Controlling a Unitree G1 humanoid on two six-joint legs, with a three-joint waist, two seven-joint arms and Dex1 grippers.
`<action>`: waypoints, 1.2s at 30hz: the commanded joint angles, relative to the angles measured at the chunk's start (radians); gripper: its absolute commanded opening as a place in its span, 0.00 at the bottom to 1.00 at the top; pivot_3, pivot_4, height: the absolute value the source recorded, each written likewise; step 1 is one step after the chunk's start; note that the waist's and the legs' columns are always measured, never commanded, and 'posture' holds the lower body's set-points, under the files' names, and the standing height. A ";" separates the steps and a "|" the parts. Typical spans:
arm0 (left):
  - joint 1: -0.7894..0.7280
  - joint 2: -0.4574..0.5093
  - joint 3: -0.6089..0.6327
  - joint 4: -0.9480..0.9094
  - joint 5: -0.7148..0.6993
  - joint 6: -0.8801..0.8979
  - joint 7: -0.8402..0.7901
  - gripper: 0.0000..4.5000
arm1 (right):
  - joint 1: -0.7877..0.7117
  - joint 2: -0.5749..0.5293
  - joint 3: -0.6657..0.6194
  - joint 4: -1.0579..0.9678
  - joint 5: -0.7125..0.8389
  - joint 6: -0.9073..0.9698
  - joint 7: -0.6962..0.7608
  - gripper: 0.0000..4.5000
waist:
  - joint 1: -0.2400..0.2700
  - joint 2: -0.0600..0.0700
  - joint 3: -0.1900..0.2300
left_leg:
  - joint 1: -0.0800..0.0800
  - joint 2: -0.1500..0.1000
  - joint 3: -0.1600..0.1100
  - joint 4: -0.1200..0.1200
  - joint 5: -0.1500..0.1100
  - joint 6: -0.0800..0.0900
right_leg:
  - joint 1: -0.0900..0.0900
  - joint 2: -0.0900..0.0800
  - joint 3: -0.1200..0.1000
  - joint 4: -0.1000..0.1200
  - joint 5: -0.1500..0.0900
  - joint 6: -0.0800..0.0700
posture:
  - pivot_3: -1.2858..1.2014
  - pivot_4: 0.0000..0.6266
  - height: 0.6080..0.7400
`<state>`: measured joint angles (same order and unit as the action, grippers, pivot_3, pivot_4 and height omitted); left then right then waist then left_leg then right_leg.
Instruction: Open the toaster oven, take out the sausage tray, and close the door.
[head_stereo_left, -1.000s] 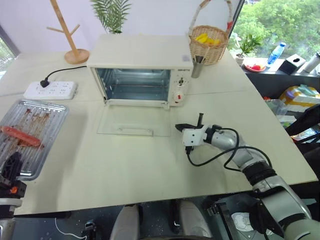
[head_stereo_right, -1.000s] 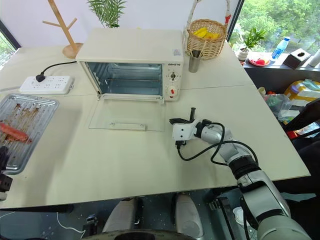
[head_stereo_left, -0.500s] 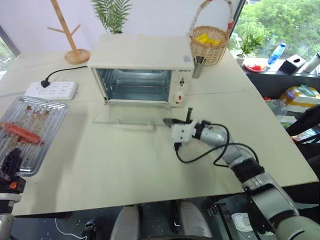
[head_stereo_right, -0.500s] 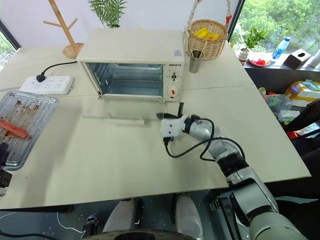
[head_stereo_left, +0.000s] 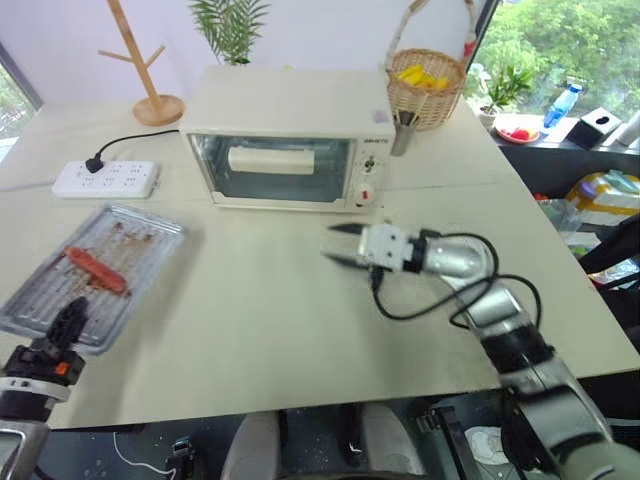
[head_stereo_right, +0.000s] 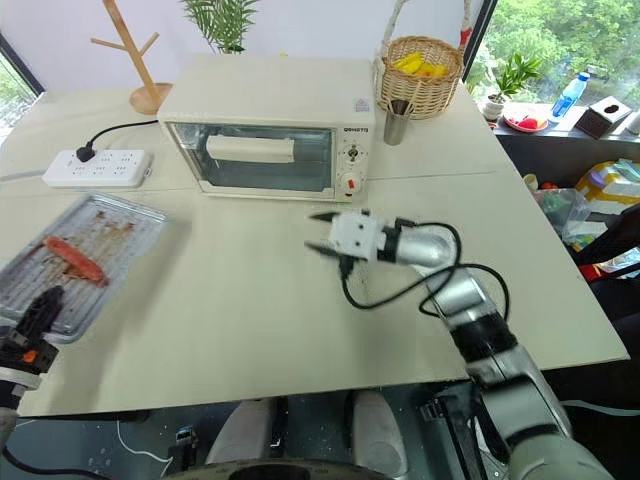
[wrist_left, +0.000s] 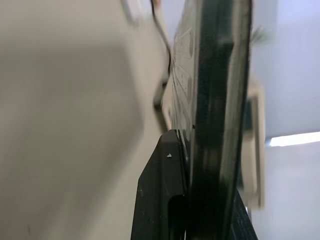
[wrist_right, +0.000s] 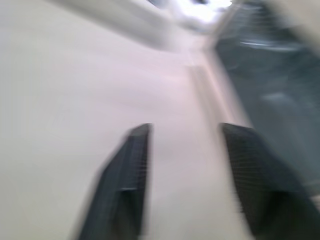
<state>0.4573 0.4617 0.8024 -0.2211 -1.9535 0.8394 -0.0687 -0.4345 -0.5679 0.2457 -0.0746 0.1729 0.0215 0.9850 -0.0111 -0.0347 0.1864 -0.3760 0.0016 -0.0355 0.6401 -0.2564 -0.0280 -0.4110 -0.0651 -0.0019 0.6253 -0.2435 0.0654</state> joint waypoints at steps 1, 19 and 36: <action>0.021 0.102 -0.047 -0.001 -0.019 0.136 -0.090 0.00 | 0.039 -0.066 -0.100 -0.154 0.134 0.140 0.040 0.99 | -0.002 0.001 0.001 | 0.000 0.001 0.000 0.000 0.000 0.000 | 0.000 0.000 0.000 0.000 -0.002 0.003 | 0.52 0.24 1.00; -0.583 0.430 -0.523 0.384 0.373 0.507 -0.521 0.00 | 0.370 -0.254 -0.338 -0.472 0.302 0.474 -0.033 0.99 | -0.005 0.007 0.003 | -0.014 0.005 0.007 -0.007 -0.004 -0.007 | -0.018 0.005 -0.003 -0.006 0.002 -0.001 | 0.52 0.24 1.00; -0.788 0.435 -0.619 0.534 0.836 0.487 -0.831 0.99 | 0.473 -0.235 -0.361 -0.523 0.269 0.469 -0.137 1.00 | -0.002 0.006 0.003 | -0.013 0.006 0.007 -0.002 -0.004 -0.007 | -0.018 0.007 -0.003 0.002 0.002 -0.001 | 0.52 0.24 1.00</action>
<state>-0.3375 0.8605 0.1669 0.3298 -1.1523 1.3423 -0.8639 0.0494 -0.8041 -0.1065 -0.5853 0.4443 0.5134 0.8493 -0.0129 -0.0286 0.1893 -0.3886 0.0081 -0.0287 0.6391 -0.2601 -0.0349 -0.4289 -0.0577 -0.0046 0.6276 -0.2412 0.0643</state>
